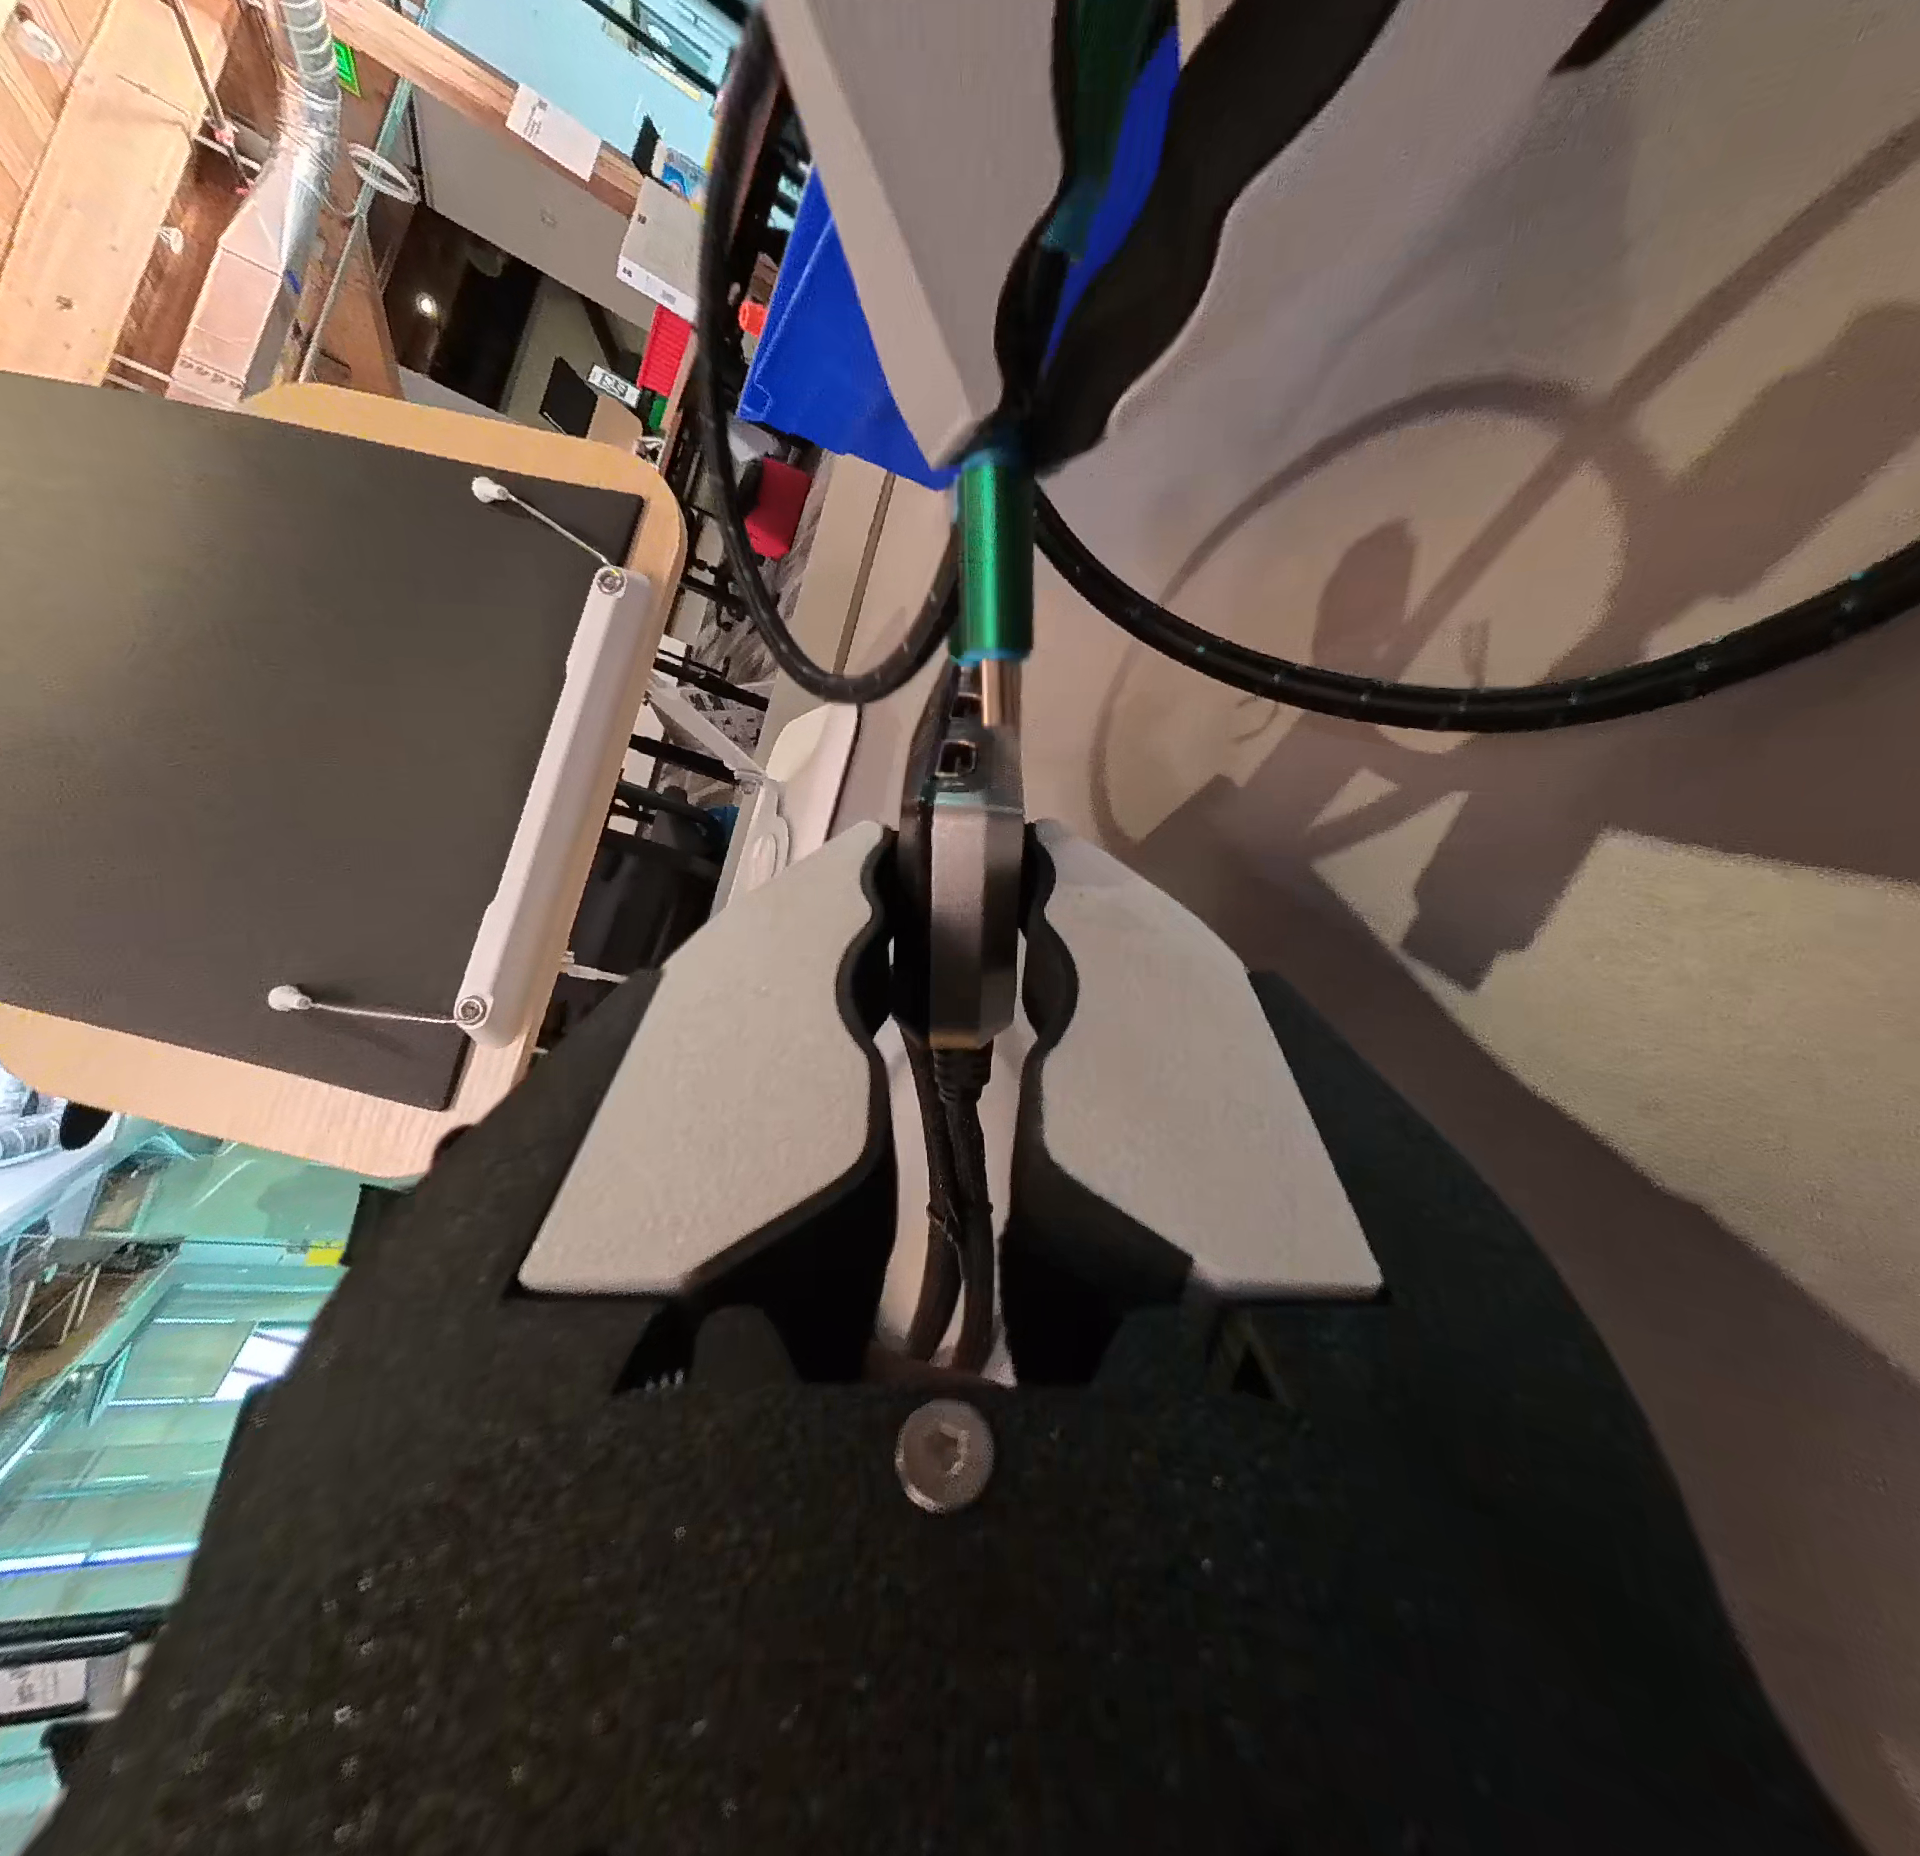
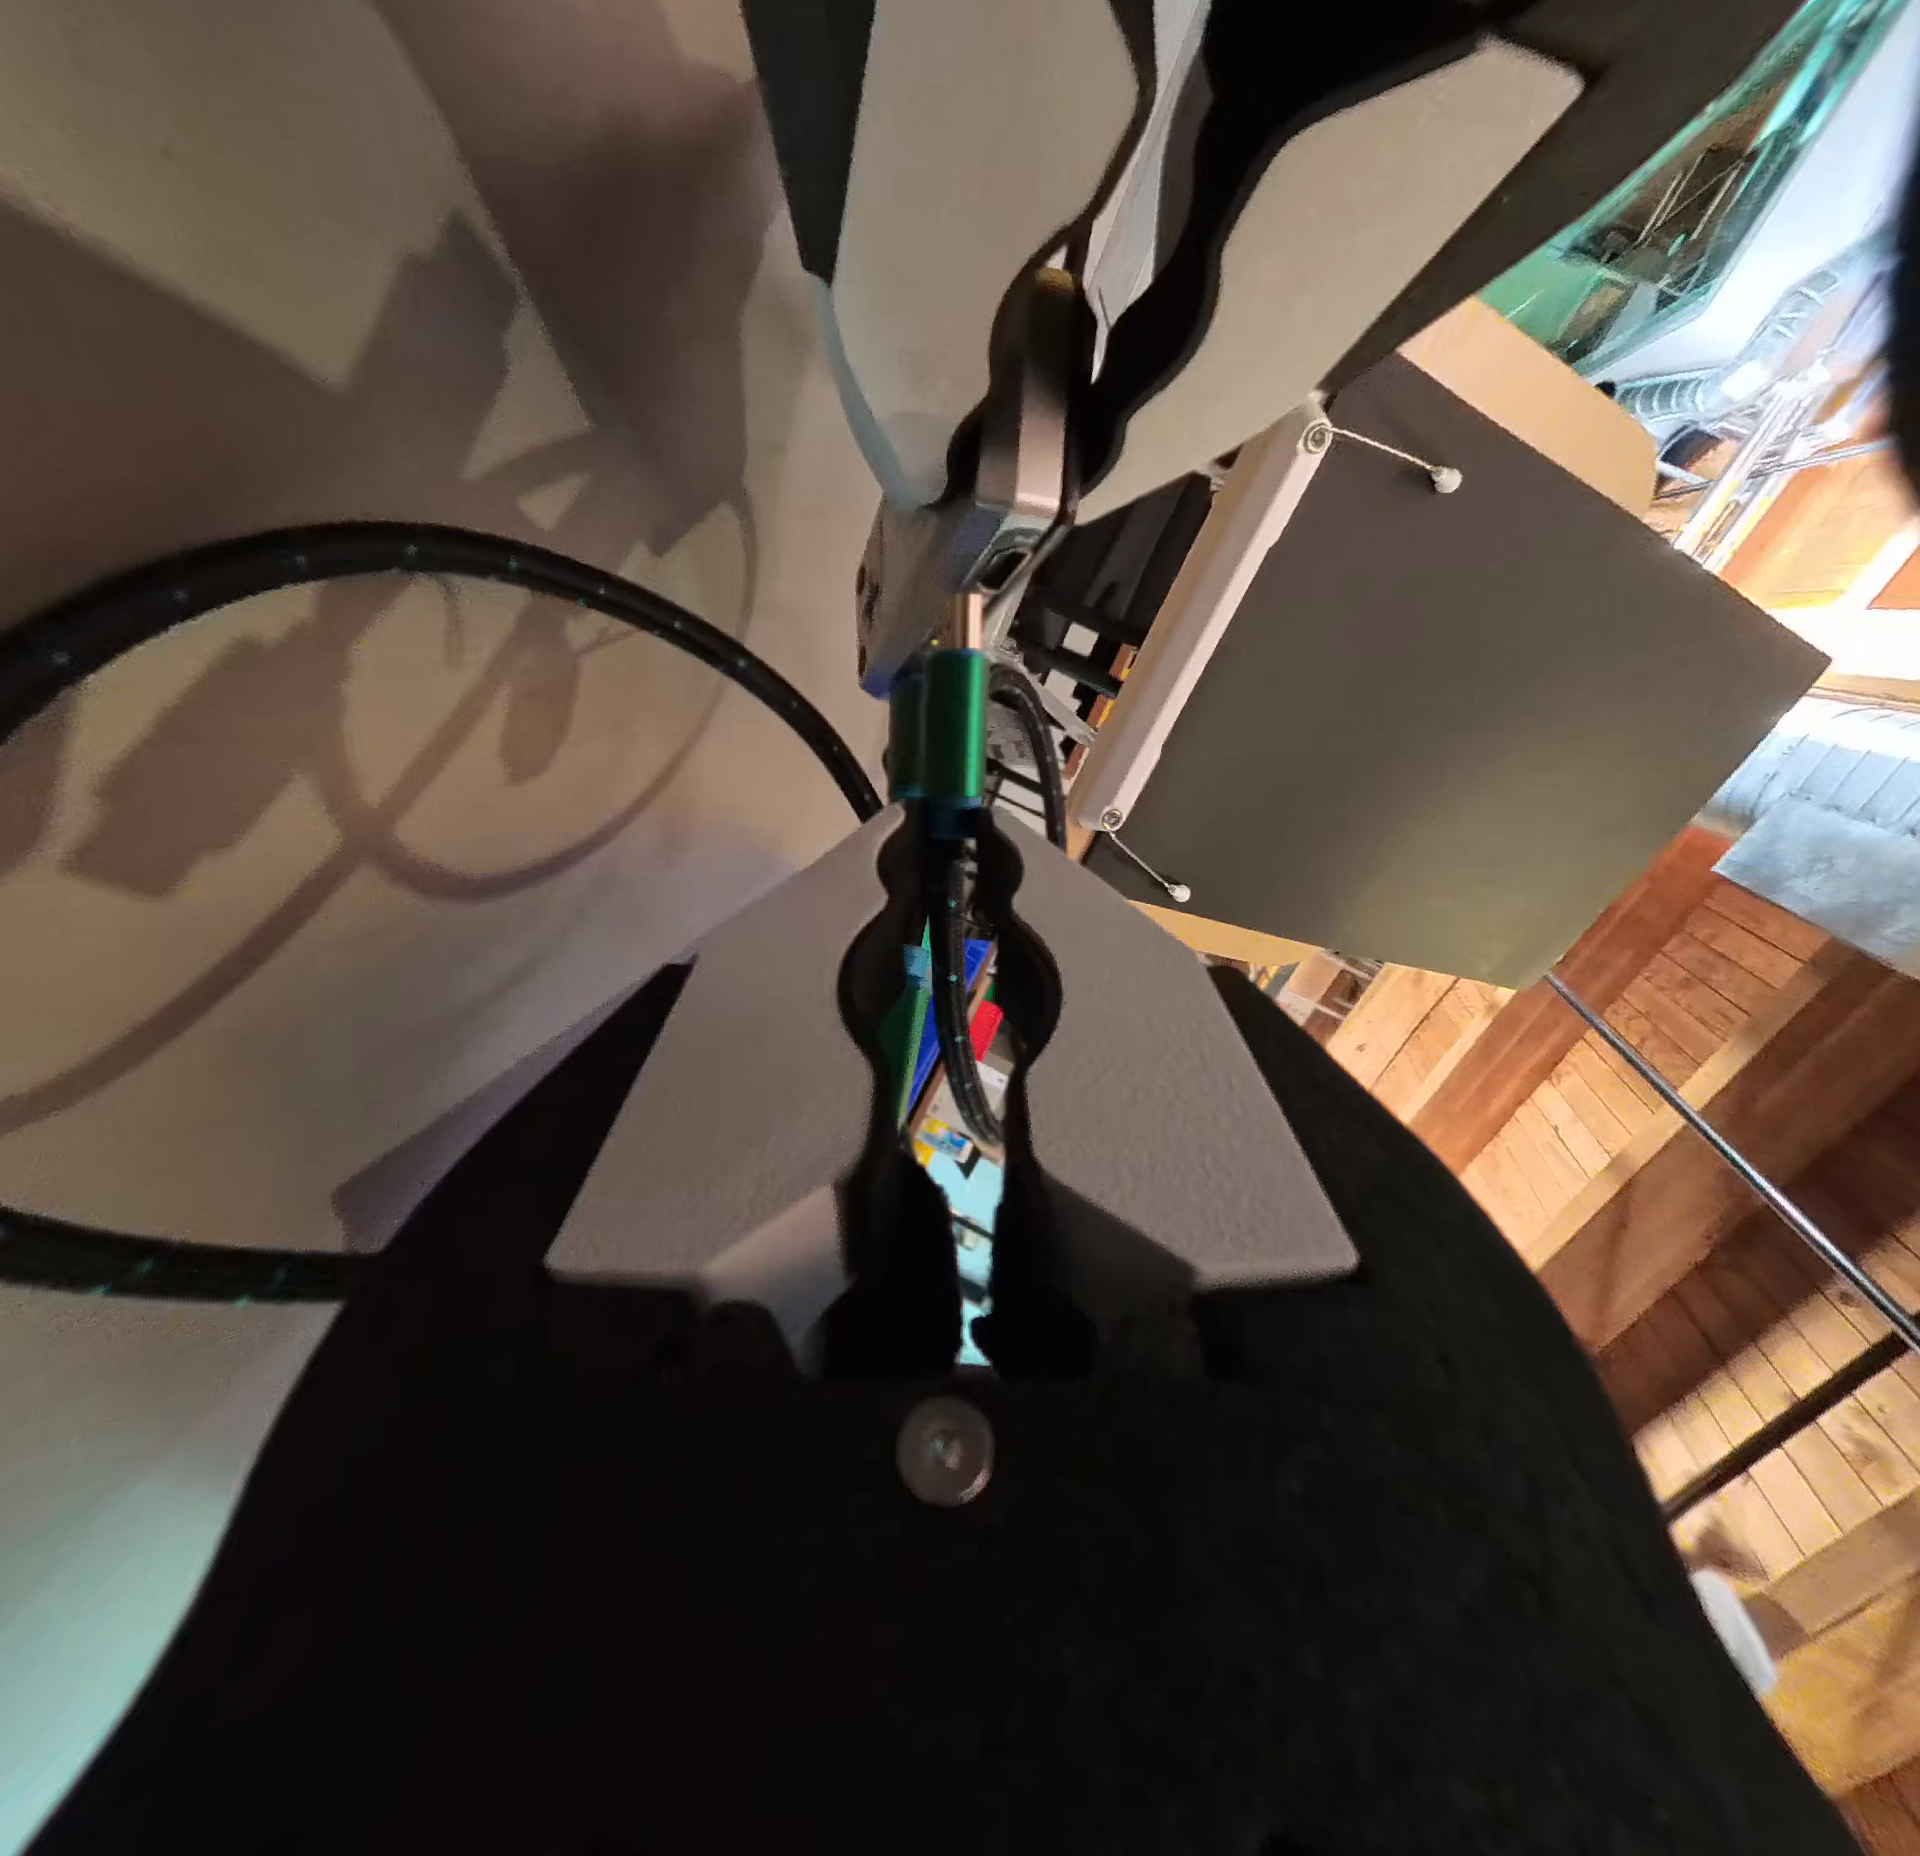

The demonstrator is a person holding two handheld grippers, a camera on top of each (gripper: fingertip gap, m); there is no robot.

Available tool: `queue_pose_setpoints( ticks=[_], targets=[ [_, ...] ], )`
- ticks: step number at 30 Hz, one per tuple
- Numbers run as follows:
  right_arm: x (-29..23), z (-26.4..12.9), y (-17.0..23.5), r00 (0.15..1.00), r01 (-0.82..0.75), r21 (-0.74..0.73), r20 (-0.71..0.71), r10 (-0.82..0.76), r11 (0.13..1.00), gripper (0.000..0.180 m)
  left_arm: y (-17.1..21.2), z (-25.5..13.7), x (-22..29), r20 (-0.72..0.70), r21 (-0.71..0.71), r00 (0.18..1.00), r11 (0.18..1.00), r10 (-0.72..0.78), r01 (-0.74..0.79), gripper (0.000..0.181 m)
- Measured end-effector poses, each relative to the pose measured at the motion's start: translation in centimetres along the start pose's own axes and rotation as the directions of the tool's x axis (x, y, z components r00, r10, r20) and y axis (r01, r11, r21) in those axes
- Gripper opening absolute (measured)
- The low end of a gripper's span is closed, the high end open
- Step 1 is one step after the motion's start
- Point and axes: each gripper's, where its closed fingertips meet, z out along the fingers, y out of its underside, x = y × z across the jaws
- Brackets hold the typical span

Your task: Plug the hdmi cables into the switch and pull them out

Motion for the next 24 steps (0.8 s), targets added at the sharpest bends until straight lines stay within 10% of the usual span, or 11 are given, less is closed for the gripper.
queue_pose_setpoints(
  ticks=[24],
  targets=[
    [-0.03,0.22,-0.67,0.999,0.04,-0.04,-0.033,-0.041,0.998,0.009,0.24,0.32,0.66,-0.023,-0.034,1.0,0.999,0.006,-0.007,0.021]
  ],
)
